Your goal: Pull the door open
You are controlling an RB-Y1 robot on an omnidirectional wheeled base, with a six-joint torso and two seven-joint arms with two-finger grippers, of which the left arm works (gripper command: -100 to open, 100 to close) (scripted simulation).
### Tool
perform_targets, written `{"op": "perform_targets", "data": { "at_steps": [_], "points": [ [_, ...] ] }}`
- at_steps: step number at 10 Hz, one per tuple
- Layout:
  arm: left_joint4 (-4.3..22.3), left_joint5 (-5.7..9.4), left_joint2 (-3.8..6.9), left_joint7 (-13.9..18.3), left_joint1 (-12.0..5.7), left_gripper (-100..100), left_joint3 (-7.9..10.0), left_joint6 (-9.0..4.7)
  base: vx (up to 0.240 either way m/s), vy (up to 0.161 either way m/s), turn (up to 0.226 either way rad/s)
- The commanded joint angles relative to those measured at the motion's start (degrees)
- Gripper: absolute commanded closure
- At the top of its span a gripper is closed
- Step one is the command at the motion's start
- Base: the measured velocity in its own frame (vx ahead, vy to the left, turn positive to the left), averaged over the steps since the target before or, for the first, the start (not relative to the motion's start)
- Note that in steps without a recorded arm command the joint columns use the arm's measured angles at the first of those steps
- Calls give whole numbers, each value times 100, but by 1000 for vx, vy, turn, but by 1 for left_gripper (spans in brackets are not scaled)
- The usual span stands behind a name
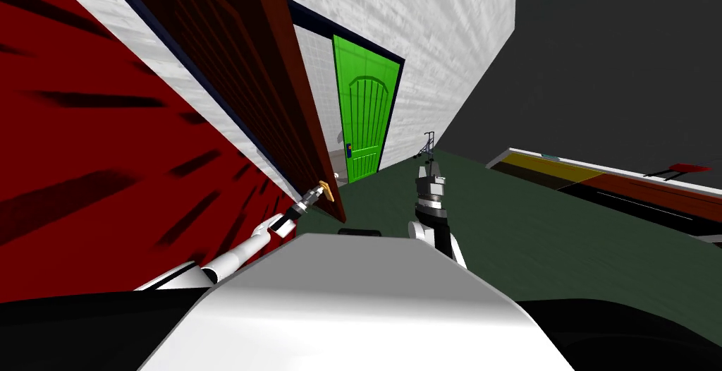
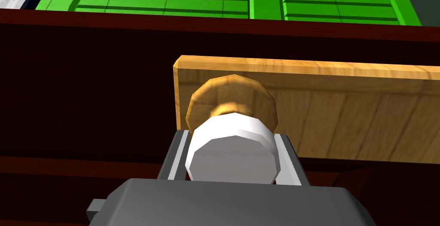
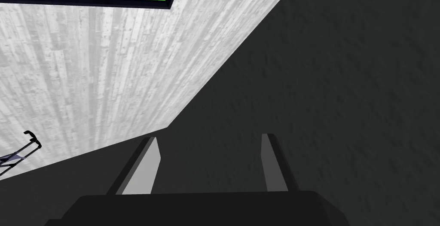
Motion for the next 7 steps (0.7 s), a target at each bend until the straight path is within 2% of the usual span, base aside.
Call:
{"op": "perform_targets", "data": {
  "at_steps": [1, 4, 5, 7],
  "points": [
    [140, -13, 21, 19, 49, 100, -24, -269, 20, -23, 2],
    [431, -38, 80, 59, 170, 100, -77, -750, 47, -32, -3],
    [431, -38, 80, 59, 170, 100, -77, -772, 31, -23, -4],
    [677, -60, 130, 92, 271, 100, -120, -1176, 36, -24, -19]
  ]
}}
